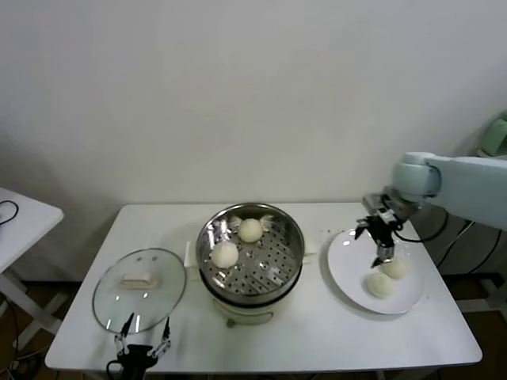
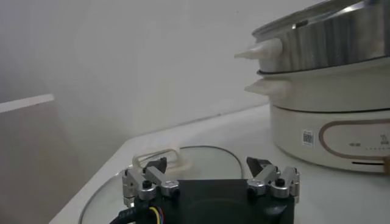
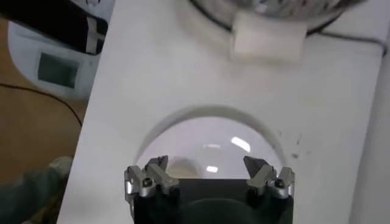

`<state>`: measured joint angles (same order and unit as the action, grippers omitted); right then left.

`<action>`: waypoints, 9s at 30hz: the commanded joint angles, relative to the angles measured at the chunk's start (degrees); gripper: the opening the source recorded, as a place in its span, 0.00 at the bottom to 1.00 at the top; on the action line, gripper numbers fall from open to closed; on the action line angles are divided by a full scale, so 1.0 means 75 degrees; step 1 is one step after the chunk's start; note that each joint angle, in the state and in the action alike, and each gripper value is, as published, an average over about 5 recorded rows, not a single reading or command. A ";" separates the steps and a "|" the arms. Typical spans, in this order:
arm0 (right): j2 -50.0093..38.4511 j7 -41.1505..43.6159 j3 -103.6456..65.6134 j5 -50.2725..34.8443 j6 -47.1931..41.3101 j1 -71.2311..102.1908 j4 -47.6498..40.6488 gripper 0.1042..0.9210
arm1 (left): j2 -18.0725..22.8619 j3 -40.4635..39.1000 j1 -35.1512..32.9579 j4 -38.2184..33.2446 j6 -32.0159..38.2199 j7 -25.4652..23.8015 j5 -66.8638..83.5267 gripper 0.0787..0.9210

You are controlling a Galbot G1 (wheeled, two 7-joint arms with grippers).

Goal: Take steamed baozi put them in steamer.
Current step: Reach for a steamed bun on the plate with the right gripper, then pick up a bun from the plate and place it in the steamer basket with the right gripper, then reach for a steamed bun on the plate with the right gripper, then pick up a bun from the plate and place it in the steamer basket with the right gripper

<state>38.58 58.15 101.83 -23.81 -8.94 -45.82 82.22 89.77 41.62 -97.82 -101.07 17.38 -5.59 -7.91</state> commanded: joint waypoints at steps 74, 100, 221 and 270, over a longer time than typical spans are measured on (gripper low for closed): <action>0.0724 0.1054 -0.1106 0.1163 0.2428 -0.1518 0.0044 0.69 | 0.0185 0.0009 -0.0205 -0.0022 0.0077 0.0041 -0.0295 0.88; 0.3324 0.0601 -0.2320 0.2409 0.2757 -0.0282 0.2536 0.68 | 0.0235 0.0027 -0.0156 0.0020 0.0126 0.0046 -0.0276 0.88; 0.0547 0.0121 -0.4340 0.3610 0.1547 0.4649 -0.4177 0.76 | 0.0334 0.0067 -0.0182 0.0170 0.0224 0.0137 -0.0523 0.88; 0.2303 -0.1712 -0.1541 -0.2213 -0.2022 0.0017 0.1569 0.65 | 0.0250 0.0063 -0.0174 0.0047 0.0259 0.0145 -0.0405 0.88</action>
<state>52.19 49.66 92.55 -42.07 -19.63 -53.86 90.76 91.84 41.96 -99.18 -100.79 19.41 -4.47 -11.16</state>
